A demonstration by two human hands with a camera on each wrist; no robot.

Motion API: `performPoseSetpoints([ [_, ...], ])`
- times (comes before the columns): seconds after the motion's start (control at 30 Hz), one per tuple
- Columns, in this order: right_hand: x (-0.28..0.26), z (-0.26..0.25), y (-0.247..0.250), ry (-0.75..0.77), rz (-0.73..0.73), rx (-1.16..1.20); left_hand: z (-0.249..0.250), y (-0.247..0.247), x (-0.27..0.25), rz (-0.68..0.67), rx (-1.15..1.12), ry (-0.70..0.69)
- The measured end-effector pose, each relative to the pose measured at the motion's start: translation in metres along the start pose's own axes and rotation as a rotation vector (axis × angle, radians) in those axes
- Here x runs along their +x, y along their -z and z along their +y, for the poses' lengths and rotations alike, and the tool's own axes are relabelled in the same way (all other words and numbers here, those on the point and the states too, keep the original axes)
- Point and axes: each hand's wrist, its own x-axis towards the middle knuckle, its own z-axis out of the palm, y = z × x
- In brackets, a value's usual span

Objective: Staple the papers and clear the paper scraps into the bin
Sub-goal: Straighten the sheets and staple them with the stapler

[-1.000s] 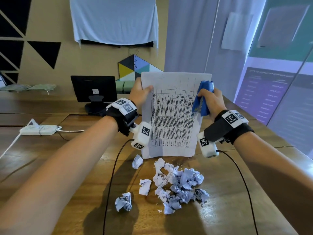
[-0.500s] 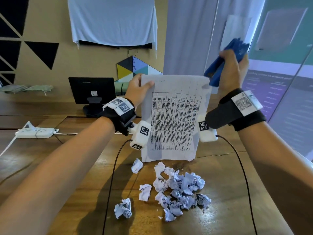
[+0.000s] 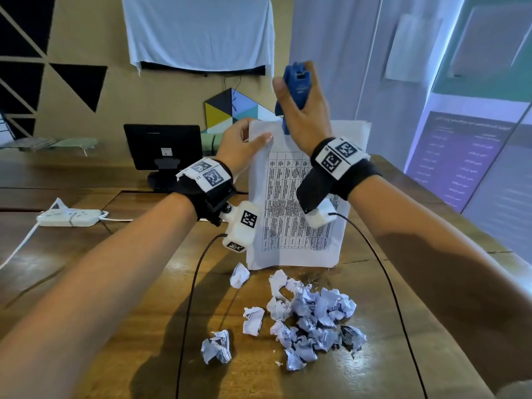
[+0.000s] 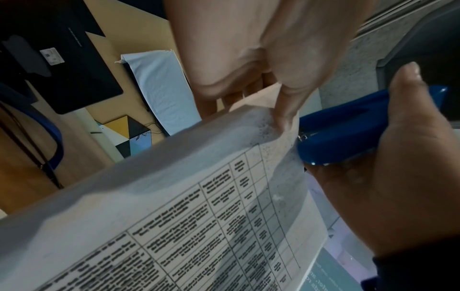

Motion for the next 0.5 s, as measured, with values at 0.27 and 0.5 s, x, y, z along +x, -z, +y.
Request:
performPoseSetpoints([
  [0.27,0.011,0.011,-0.012,0.086,0.009,-0.287,-0.004,0.005,0.001,-0.018,-0.072,0.017],
  [0.5,0.013,0.014,-0.024,0.062,-0.010,-0.372,-0.026,0.002,-0.015,-0.161,0.068,0.218],
])
